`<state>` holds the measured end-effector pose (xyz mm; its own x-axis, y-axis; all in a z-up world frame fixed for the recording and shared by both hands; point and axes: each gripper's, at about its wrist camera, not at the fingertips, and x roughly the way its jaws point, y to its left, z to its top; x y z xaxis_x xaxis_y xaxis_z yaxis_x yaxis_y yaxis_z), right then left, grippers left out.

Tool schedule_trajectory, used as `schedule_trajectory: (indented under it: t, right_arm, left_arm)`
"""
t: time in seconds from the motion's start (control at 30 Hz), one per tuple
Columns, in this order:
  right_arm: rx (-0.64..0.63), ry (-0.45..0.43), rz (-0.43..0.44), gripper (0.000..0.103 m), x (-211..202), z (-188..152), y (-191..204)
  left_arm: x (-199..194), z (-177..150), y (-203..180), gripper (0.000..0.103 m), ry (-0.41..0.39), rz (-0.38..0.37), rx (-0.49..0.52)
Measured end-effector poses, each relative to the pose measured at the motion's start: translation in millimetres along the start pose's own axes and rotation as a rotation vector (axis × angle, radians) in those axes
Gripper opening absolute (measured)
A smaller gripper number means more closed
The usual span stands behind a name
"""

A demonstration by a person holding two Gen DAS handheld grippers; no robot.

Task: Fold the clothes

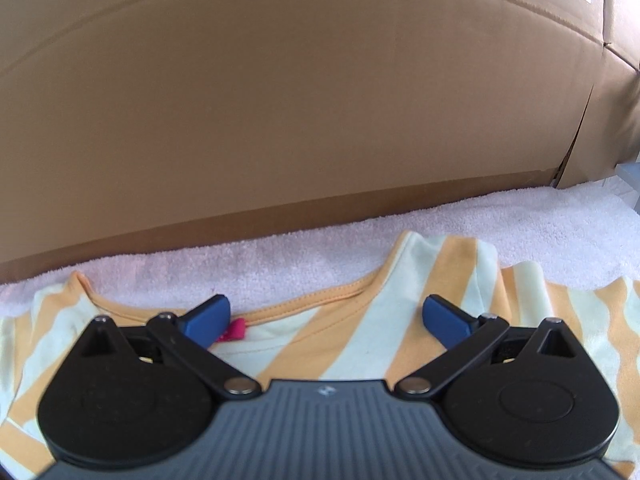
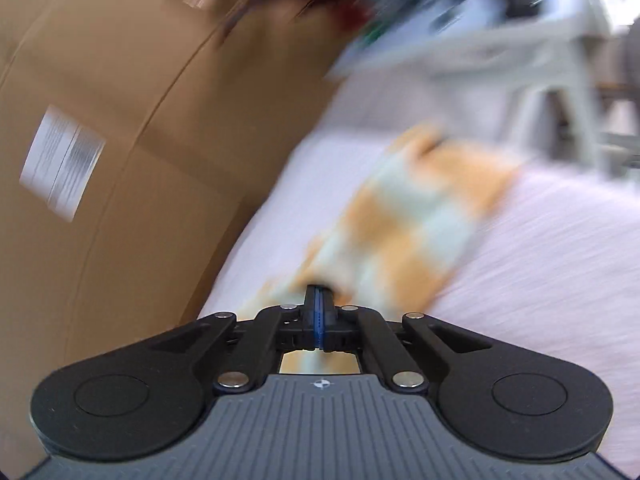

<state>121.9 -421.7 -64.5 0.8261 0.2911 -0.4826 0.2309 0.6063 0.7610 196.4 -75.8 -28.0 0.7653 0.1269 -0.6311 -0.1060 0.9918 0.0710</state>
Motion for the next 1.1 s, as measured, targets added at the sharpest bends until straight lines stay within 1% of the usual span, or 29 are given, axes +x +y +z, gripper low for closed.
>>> schedule_trajectory:
  t: [0.03,0.07,0.1,0.13,0.17,0.2,0.23,0.27,0.3,0.33,0.37,0.43,0.53,0.57,0.6,0.63,0.7,0.73,0.77,0.8,0.83,0.93,0.97,1.0,1.03,1.07,1.1]
  right_arm:
    - [-0.035,0.000,-0.002,0.025,-7.1,-0.6,4.2]
    - [-0.097,0.036,0.041,0.026,-9.7,-4.4,10.3]
    - [-0.140,0.085,0.090,0.026,-11.0,-9.2,14.4]
    - [-0.142,0.161,0.153,0.027,-9.4,-16.3,14.1]
    - [-0.146,0.207,0.188,0.028,-9.2,-22.0,13.3]
    - [-0.152,0.190,0.160,0.027,-11.7,-25.0,11.4]
    - [-0.159,0.173,0.131,0.018,-14.3,-28.0,9.4]
    - [-0.161,0.145,0.103,0.007,-18.1,-29.6,7.2]
    - [-0.156,0.102,0.076,0.010,-23.9,-28.2,5.3]
    - [-0.154,0.070,0.054,0.014,-28.4,-26.3,5.9]
    - [-0.160,0.061,0.053,0.025,-30.5,-27.3,9.9]
    - [-0.209,0.144,0.143,0.027,-23.8,-42.0,33.1]
    - [-0.282,0.268,0.277,0.031,-13.9,-64.0,67.8]
    - [-0.303,0.315,0.317,0.039,-8.5,-72.7,79.6]
    - [-0.317,0.373,0.344,0.048,1.5,-84.0,91.0]
    - [-0.325,0.420,0.355,0.049,11.5,-93.1,97.6]
    - [-0.310,0.460,0.320,0.049,28.4,-102.8,98.9]
    - [-0.295,0.468,0.301,0.049,36.0,-105.4,97.3]
    - [-0.262,0.445,0.277,0.030,40.8,-101.8,89.6]
    - [-0.231,0.403,0.240,0.009,42.8,-95.5,80.7]
    - [-0.232,0.348,0.192,0.000,40.1,-90.4,76.2]
    - [-0.293,0.217,0.082,0.000,23.6,-83.5,77.3]
    - [-0.320,0.209,0.081,0.004,17.5,-85.1,82.8]
    - [-0.346,0.201,0.079,0.017,11.5,-86.7,88.2]
    - [-0.372,0.193,0.078,0.023,5.4,-88.3,93.7]
    - [-0.400,0.197,0.092,0.025,1.4,-90.4,101.4]
    - [-0.427,0.234,0.141,0.026,1.2,-94.1,113.2]
  left_arm:
    - [0.4,0.9,-1.1,0.102,0.000,0.001,0.004]
    - [0.8,1.3,-0.5,0.102,0.001,0.000,0.007]
    - [1.2,1.7,0.1,0.102,0.001,-0.001,0.010]
    - [-3.1,2.2,2.4,0.102,0.004,-0.007,0.024]
    - [-7.3,2.7,4.7,0.101,0.007,-0.014,0.038]
    - [-20.8,0.8,12.7,0.099,-0.011,-0.035,0.038]
    - [-34.4,-1.1,20.7,0.102,-0.029,-0.056,0.038]
    - [-48.0,-3.1,28.7,0.102,-0.047,-0.077,0.038]
    - [-60.8,-8.2,37.1,0.102,-0.058,-0.065,0.072]
    - [-71.5,-16.4,45.9,0.102,-0.062,-0.031,0.109]
    - [-82.1,-24.6,54.7,0.102,-0.066,0.004,0.146]
    - [-99.6,-43.8,76.8,0.102,-0.071,-0.007,0.191]
    - [-102.9,-61.5,107.4,0.102,-0.066,0.104,0.188]
    - [-103.9,-67.4,117.5,0.102,-0.064,0.142,0.186]
    - [-101.7,-70.6,136.2,0.102,-0.033,0.173,0.148]
    - [-99.3,-73.8,154.9,0.102,0.000,0.204,0.109]
    - [-95.5,-79.3,188.1,0.102,0.031,0.227,0.015]
    - [-98.2,-82.6,204.4,0.102,0.033,0.224,-0.022]
    - [-100.9,-85.9,220.7,0.102,0.035,0.222,-0.058]
    - [-97.7,-86.0,226.8,0.102,0.026,0.240,-0.061]
    - [-101.1,-88.1,235.0,0.102,0.017,0.263,-0.050]
    - [-111.8,-94.5,259.9,0.102,-0.010,0.332,-0.017]
    - [-115.3,-96.6,268.2,0.102,-0.018,0.355,-0.006]
    - [-120.4,-97.1,277.4,0.102,-0.036,0.391,0.003]
    - [-125.4,-97.6,286.7,0.102,-0.053,0.428,0.011]
    - [-132.1,-95.4,299.0,0.102,-0.053,0.377,-0.044]
    - [-138.8,-93.1,311.4,0.102,-0.053,0.325,-0.099]
